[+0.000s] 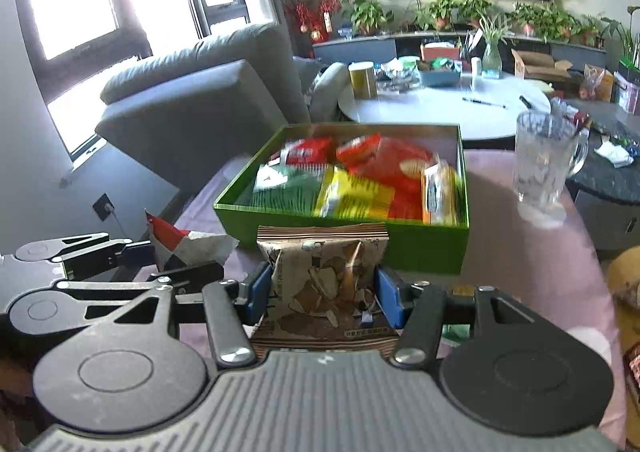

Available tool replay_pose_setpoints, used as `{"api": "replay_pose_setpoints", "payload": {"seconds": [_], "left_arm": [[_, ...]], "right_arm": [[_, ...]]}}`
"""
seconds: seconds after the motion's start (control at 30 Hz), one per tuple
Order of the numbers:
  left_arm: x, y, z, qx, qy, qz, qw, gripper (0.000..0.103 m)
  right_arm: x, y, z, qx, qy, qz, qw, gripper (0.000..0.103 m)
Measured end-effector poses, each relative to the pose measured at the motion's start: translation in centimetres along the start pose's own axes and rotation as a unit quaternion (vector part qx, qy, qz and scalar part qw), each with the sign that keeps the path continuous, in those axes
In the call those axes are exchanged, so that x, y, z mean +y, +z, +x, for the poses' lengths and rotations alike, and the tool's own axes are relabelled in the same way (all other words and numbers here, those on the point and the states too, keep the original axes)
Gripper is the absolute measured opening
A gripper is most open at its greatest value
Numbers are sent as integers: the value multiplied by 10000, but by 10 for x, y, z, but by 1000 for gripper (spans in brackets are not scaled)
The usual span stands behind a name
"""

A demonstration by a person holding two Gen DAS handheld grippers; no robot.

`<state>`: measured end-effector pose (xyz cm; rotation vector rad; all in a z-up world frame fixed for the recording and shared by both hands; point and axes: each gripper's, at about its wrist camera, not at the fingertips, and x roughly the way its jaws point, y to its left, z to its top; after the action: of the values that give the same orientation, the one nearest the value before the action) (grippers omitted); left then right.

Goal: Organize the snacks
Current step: 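Carry the packet and the brown bag over the green box with both grippers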

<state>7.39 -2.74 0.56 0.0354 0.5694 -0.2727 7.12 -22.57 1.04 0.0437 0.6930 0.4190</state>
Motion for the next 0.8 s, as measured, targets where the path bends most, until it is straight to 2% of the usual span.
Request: {"api": "replay_pose_setpoints", "payload": {"seconds": [0.3, 0.43, 0.8], "left_arm": [[8, 32, 24, -100, -43, -34, 9999, 44], [12, 44, 41, -105, 106, 84, 9999, 44], [23, 63, 84, -13, 205, 28, 9998, 45]], "right_arm": [[-6, 25, 12, -219, 9, 101, 9997, 64], [-15, 35, 20, -309, -43, 319, 9990, 64], [-39, 52, 43, -276, 22, 671, 9974, 64]]}}
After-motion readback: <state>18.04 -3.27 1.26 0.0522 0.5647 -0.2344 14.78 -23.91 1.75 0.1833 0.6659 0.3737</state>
